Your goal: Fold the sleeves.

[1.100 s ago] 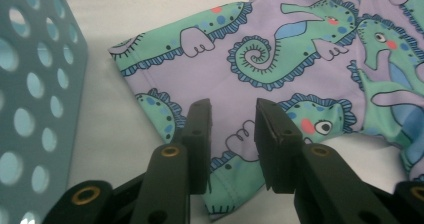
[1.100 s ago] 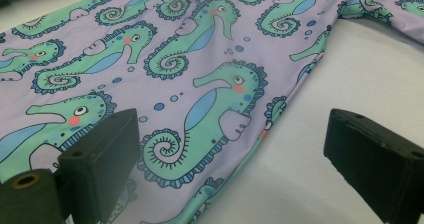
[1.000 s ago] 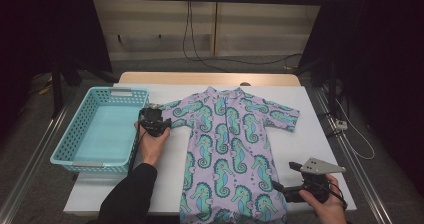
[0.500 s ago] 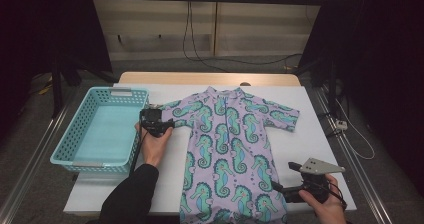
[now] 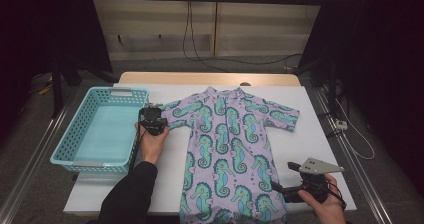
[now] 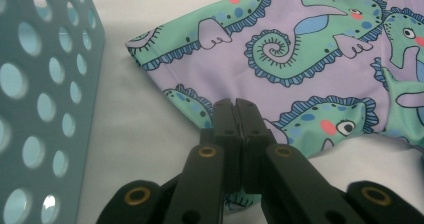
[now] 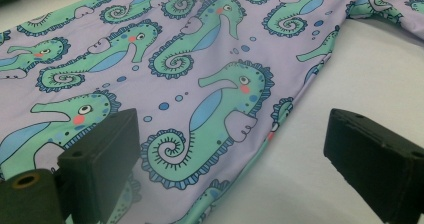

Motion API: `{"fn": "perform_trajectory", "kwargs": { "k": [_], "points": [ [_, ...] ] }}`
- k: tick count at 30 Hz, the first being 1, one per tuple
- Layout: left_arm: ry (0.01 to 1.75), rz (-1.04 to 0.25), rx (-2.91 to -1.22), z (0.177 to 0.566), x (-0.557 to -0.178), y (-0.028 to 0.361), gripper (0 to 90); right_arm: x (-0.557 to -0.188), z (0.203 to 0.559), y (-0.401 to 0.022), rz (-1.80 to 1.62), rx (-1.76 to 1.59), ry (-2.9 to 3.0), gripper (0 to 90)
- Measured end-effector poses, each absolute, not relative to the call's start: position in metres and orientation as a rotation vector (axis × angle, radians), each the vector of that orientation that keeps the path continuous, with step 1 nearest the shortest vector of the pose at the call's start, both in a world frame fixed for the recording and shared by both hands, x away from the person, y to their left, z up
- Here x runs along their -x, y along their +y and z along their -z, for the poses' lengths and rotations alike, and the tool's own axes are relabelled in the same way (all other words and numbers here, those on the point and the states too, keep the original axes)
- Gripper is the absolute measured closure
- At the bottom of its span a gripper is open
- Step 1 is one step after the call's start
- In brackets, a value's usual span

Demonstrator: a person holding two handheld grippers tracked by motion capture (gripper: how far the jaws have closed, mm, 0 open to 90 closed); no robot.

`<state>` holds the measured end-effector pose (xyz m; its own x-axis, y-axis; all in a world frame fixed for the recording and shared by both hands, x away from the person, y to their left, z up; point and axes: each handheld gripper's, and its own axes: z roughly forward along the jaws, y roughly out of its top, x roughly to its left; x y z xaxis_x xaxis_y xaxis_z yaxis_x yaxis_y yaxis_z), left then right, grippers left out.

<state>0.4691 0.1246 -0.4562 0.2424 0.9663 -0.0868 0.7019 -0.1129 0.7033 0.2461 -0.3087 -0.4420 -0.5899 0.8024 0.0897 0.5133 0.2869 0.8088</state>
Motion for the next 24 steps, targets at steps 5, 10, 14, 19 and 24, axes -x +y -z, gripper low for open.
{"fn": "perform_trajectory", "kwargs": {
  "k": [5, 10, 14, 19, 24],
  "points": [
    [1.500, -0.495, -1.829, 0.452, -0.467, 0.124, 89.6, -0.246, 0.442, -0.309, -1.209, -1.188, 2.226, 7.1],
    [1.463, -0.501, -1.808, 0.448, -0.466, 0.124, 89.6, -0.246, 0.442, -0.309, -1.211, -1.189, 2.225, 7.1],
    [1.436, -0.517, -1.800, 0.446, -0.464, 0.122, 89.6, -0.246, 0.442, -0.309, -1.215, -1.189, 2.222, 7.1],
    [1.364, -0.520, -1.786, 0.440, -0.463, 0.119, 89.6, -0.246, 0.441, -0.309, -1.215, -1.184, 2.221, 7.0],
    [1.305, -0.558, -1.772, 0.432, -0.462, 0.116, 89.6, -0.245, 0.441, -0.310, -1.222, -1.176, 2.216, 6.5]
  ]
}}
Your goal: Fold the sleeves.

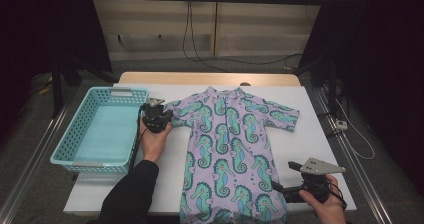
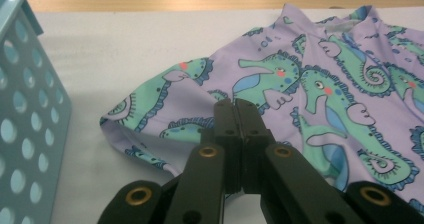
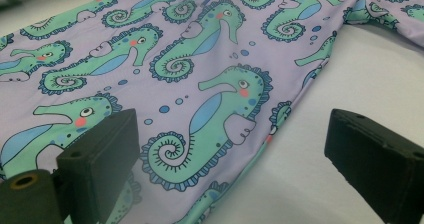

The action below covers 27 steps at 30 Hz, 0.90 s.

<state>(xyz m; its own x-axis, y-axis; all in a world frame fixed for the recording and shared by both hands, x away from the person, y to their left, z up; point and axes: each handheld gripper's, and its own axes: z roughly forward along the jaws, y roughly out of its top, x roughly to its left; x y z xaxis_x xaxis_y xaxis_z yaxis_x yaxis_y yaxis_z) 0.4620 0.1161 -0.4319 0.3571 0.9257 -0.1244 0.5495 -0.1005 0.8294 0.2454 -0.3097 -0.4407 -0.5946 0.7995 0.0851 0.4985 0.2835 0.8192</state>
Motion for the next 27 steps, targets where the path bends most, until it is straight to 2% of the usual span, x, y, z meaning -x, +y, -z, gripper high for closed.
{"fn": "perform_trajectory", "kwargs": {
  "k": [9, 27],
  "points": [
    [1.284, -0.594, -1.752, 0.416, -0.466, 0.109, 89.6, -0.245, 0.441, -0.309, -1.221, -1.175, 2.219, 6.5],
    [1.032, -0.543, -1.834, 0.420, -0.452, 0.063, 89.6, -0.245, 0.441, -0.309, -1.223, -1.174, 2.219, 6.5]
  ]
}}
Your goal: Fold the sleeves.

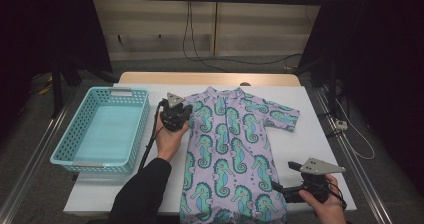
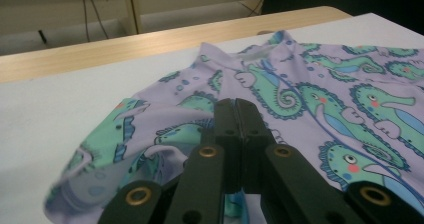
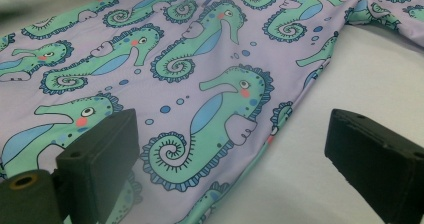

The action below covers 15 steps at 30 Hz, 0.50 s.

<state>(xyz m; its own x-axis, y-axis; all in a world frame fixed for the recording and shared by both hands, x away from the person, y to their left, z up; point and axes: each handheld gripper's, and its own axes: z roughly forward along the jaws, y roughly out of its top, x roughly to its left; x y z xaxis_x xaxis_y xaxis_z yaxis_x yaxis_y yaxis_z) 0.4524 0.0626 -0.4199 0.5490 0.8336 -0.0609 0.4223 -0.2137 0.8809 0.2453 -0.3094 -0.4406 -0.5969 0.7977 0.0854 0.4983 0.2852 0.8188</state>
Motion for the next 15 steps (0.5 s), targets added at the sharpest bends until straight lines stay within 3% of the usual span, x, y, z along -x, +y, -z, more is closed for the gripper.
{"fn": "perform_trajectory", "kwargs": {
  "k": [15],
  "points": [
    [0.886, -0.453, -1.981, 0.447, -0.438, 0.028, 89.4, -0.245, 0.441, -0.310, -1.225, -1.172, 2.221, 6.5]
  ]
}}
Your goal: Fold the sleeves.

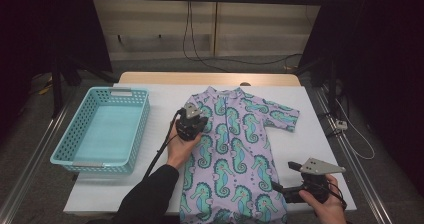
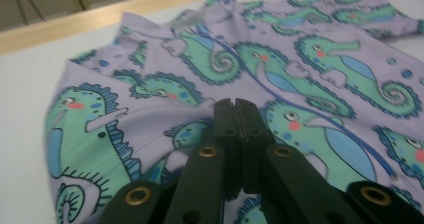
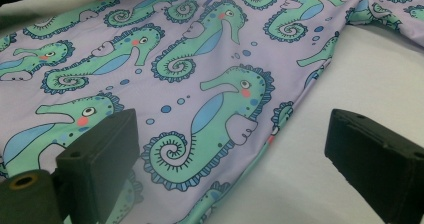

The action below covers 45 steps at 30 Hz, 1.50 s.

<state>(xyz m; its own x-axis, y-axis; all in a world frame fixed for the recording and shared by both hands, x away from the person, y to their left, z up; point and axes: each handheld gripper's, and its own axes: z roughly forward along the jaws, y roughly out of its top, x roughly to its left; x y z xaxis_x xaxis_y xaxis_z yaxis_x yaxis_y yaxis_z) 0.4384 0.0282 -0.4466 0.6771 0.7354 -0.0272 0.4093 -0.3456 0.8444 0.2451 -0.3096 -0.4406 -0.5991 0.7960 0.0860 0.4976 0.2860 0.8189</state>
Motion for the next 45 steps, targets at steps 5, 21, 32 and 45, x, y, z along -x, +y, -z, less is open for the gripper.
{"fn": "perform_trajectory", "kwargs": {
  "k": [5, 21, 32, 45],
  "points": [
    [0.921, -0.403, -2.028, 0.461, -0.441, 0.027, 88.8, -0.245, 0.441, -0.310, -1.225, -1.168, 2.223, 6.5],
    [0.976, -0.276, -1.946, 0.443, -0.444, 0.054, 61.7, -0.245, 0.440, -0.309, -1.225, -1.170, 2.225, 6.4],
    [1.134, -0.313, -1.851, 0.436, -0.459, 0.086, 54.9, -0.245, 0.441, -0.309, -1.221, -1.167, 2.229, 6.4],
    [1.320, -0.360, -1.893, 0.459, -0.469, 0.107, 63.6, -0.245, 0.441, -0.309, -1.223, -1.163, 2.231, 6.4]
  ]
}}
